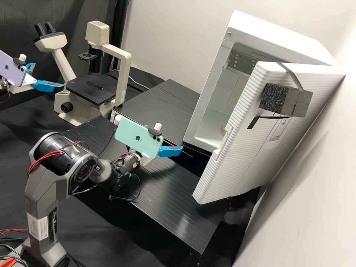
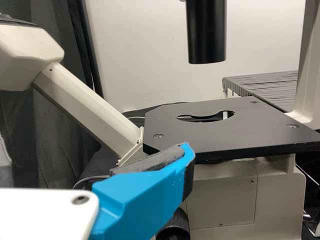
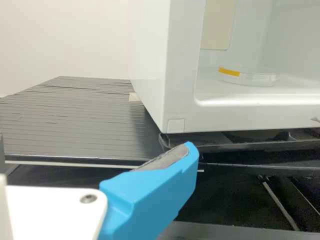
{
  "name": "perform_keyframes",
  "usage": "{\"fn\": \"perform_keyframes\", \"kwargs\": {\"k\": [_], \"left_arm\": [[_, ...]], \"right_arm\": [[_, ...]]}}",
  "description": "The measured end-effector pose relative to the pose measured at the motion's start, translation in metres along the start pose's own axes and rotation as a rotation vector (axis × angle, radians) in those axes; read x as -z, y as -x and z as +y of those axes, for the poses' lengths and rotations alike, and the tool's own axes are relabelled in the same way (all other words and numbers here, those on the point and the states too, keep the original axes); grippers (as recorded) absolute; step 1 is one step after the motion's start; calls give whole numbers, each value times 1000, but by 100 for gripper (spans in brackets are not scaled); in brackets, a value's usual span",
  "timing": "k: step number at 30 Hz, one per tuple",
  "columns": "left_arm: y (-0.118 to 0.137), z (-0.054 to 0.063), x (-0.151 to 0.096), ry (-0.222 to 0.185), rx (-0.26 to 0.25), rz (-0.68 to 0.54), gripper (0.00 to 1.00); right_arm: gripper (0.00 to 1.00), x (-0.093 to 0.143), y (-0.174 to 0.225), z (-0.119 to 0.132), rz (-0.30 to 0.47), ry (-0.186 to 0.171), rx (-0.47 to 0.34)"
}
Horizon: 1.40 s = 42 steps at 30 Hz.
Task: Close the incubator door.
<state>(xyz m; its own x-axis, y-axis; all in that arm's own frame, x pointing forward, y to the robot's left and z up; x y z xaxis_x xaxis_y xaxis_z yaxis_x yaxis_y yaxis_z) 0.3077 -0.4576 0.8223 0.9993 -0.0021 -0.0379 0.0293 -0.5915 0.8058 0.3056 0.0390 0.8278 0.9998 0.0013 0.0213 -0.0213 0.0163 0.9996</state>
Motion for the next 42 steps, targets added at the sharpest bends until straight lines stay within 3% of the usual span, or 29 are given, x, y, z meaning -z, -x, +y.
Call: {"fn": "perform_keyframes", "kwargs": {"k": [14,20,27,30,35,42], "left_arm": [[0,0,0,0,0,0,100],[0,0,0,0,0,0,100],[0,0,0,0,0,0,100],[0,0,0,0,0,0,100],[0,0,0,0,0,0,100],[0,0,0,0,0,0,100]], "right_arm": [[100,1,15,2,5,0,-9],[100,16,56,23,107,-2,-137],[100,41,105,46,290,34,-317],[100,43,115,53,304,38,-359],[100,34,122,63,236,87,-440],[100,11,128,83,76,83,-580]]}}
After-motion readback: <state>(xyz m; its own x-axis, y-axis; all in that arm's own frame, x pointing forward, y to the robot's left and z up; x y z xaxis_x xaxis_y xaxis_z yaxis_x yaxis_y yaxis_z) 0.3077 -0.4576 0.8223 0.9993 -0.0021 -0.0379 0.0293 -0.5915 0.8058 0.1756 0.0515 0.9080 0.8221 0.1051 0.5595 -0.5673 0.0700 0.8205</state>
